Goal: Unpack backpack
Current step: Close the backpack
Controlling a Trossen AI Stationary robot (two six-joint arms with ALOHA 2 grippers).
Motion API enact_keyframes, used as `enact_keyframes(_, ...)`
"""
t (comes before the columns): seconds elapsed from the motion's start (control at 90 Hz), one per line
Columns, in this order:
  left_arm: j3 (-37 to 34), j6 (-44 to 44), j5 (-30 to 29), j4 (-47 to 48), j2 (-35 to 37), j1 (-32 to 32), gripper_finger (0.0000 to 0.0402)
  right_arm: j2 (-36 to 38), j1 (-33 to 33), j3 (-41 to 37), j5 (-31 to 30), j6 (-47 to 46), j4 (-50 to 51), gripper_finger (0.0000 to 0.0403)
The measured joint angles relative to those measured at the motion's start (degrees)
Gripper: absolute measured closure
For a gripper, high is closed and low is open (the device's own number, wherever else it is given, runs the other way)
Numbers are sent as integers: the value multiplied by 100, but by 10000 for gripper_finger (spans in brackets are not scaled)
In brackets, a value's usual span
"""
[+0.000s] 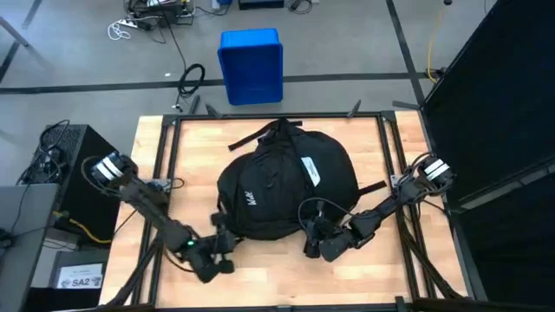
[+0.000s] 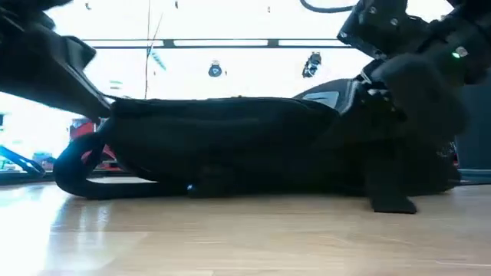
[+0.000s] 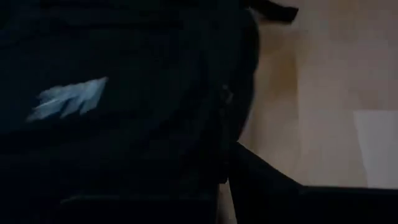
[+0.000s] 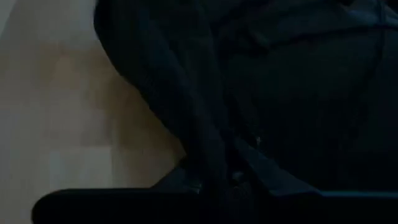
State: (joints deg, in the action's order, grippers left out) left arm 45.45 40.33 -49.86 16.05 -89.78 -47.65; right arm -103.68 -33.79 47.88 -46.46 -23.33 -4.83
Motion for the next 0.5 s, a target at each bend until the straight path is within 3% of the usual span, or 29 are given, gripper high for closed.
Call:
enact_keyframes(0.267, -1, 2468, -479, 2923, 744, -642, 401, 15, -86, 12, -76, -1548, 1453, 374)
enact_keyframes(0.367, -4, 2557, -458, 2888, 737, -644, 401, 19, -116, -24, -81, -1248, 1116, 348)
enact_keyframes(0.5, -4, 2116, -412, 2419, 689, -626, 401, 167, -285, -49, 106, -37, 284, 300)
